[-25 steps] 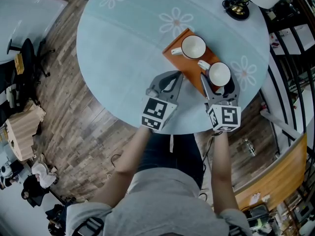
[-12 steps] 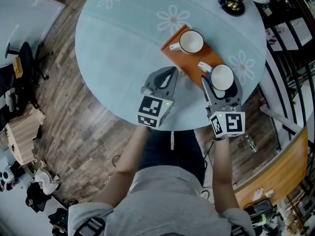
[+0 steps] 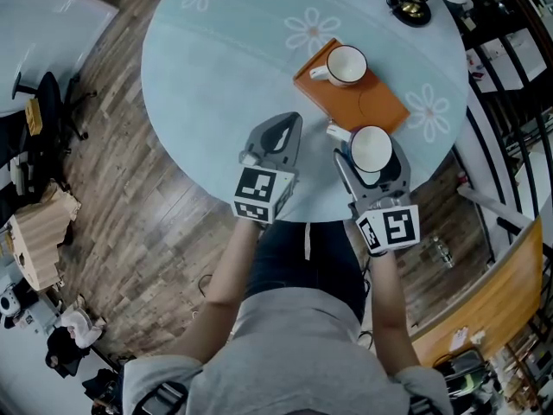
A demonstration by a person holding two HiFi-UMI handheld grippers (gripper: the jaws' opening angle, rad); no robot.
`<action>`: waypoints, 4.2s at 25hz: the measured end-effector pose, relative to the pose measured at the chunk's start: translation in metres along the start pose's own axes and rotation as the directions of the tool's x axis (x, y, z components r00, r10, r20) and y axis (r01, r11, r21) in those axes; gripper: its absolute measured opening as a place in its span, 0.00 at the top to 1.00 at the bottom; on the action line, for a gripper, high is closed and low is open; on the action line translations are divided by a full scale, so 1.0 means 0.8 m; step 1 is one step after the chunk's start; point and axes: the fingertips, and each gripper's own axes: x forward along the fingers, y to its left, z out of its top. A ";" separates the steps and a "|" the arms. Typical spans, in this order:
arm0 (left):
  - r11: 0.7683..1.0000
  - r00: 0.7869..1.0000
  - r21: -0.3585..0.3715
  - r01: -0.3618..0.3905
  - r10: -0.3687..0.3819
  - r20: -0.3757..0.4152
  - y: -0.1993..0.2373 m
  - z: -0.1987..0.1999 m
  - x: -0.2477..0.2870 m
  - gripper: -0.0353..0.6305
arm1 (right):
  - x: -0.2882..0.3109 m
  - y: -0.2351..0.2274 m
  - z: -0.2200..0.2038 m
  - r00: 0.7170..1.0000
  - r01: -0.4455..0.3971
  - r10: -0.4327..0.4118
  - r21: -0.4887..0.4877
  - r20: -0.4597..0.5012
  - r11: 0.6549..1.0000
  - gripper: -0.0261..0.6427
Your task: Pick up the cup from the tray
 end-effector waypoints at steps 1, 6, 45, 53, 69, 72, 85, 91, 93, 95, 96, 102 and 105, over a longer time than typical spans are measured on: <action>1.000 1.000 -0.006 -0.004 0.004 0.001 0.003 -0.002 -0.004 0.94 | 0.000 0.009 -0.005 1.000 -0.008 0.008 0.006 -0.008 1.000 0.44; 0.999 1.000 -0.035 -0.020 0.020 -0.003 0.015 -0.017 -0.021 0.94 | 0.004 0.045 -0.033 0.997 -0.047 0.047 0.004 -0.056 0.999 0.45; 1.000 0.998 0.026 -0.016 0.017 -0.058 0.031 -0.062 -0.042 0.94 | 0.022 0.086 -0.187 0.962 -0.098 0.059 -0.134 -0.267 0.986 0.44; 1.000 0.998 -0.011 -0.026 0.026 -0.054 0.032 -0.058 -0.043 0.94 | 0.019 0.088 -0.185 0.966 -0.086 0.055 -0.116 -0.253 0.990 0.45; 1.000 0.999 -0.018 0.025 -0.024 0.031 0.020 -0.007 -0.027 0.94 | -0.020 0.053 -0.059 0.999 0.045 -0.045 0.009 -0.007 0.999 0.45; 1.000 0.999 0.016 0.026 -0.027 0.040 0.025 0.011 -0.017 0.94 | -0.024 0.035 -0.039 0.996 0.091 -0.091 -0.001 0.023 0.996 0.45; 0.955 0.966 0.146 0.258 -0.252 -0.058 0.019 0.039 0.061 0.65 | 0.005 -0.043 0.018 0.993 0.114 -0.111 -0.066 0.050 0.991 0.45; 0.894 0.922 0.244 0.377 -0.338 -0.188 0.013 0.030 0.100 0.63 | 0.058 -0.081 0.036 0.999 0.041 -0.039 -0.149 0.013 0.988 0.45; 0.890 0.916 0.237 0.389 -0.346 -0.203 0.015 0.030 0.109 0.62 | 0.078 -0.083 0.034 1.000 -0.021 0.018 -0.156 -0.024 0.987 0.45; 0.889 0.911 0.225 0.399 -0.356 -0.210 0.017 0.028 0.115 0.62 | 0.096 -0.079 0.025 0.992 -0.105 0.094 -0.157 -0.080 0.982 0.45; 0.887 0.908 0.222 0.405 -0.362 -0.210 0.017 0.027 0.118 0.62 | 0.104 -0.078 0.018 0.986 -0.143 0.126 -0.157 -0.110 0.977 0.45; 0.872 0.895 0.229 0.432 -0.383 -0.229 0.017 0.018 0.134 0.62 | 0.145 -0.086 -0.009 0.954 -0.250 0.218 -0.149 -0.204 0.957 0.45; 0.863 0.889 0.241 0.443 -0.388 -0.243 0.018 0.014 0.136 0.74 | 0.156 -0.083 -0.013 0.936 -0.300 0.261 -0.149 -0.235 0.942 0.45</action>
